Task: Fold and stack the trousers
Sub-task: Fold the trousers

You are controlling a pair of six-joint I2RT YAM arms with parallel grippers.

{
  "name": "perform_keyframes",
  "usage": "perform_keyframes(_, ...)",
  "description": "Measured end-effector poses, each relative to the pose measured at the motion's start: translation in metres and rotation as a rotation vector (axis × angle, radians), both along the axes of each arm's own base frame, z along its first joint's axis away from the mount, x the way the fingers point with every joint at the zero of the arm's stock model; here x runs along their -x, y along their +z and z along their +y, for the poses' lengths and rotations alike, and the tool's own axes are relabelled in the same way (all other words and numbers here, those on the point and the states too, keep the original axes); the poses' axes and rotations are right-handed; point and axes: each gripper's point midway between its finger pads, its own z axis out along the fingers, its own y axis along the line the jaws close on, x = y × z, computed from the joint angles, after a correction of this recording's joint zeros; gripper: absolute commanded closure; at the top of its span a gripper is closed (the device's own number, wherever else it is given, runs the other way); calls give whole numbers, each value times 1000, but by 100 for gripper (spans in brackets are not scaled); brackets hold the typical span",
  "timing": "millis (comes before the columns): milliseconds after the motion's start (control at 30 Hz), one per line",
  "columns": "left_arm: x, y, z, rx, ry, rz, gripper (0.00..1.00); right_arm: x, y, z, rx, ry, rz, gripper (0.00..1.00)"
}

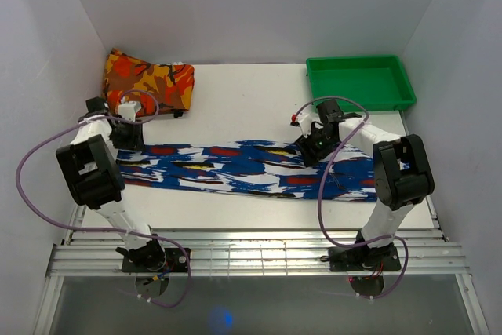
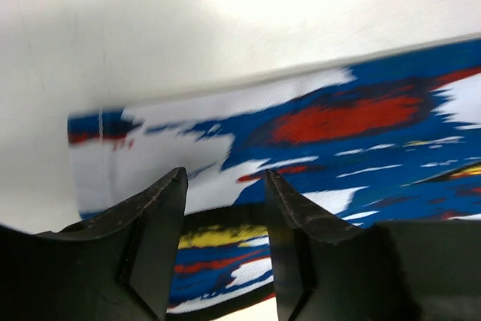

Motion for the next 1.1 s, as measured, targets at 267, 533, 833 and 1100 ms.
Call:
perform_keyframes(267,-32,106,-116,32,-401,-399,36,-62,84,-20,-127,-98,-92,36)
perform_keyframes(533,11,115,-270,126,-845,-576,35,-106,73,-69,-81,-174,-62,41)
perform_keyframes(833,6,66,-329,142,-887,-475,41,-75,17,-69,-49,-153,166,48)
perform_keyframes(1100,42,30,-380,165,-960,-376,49,-75,28,-64,-22,-159,139,48)
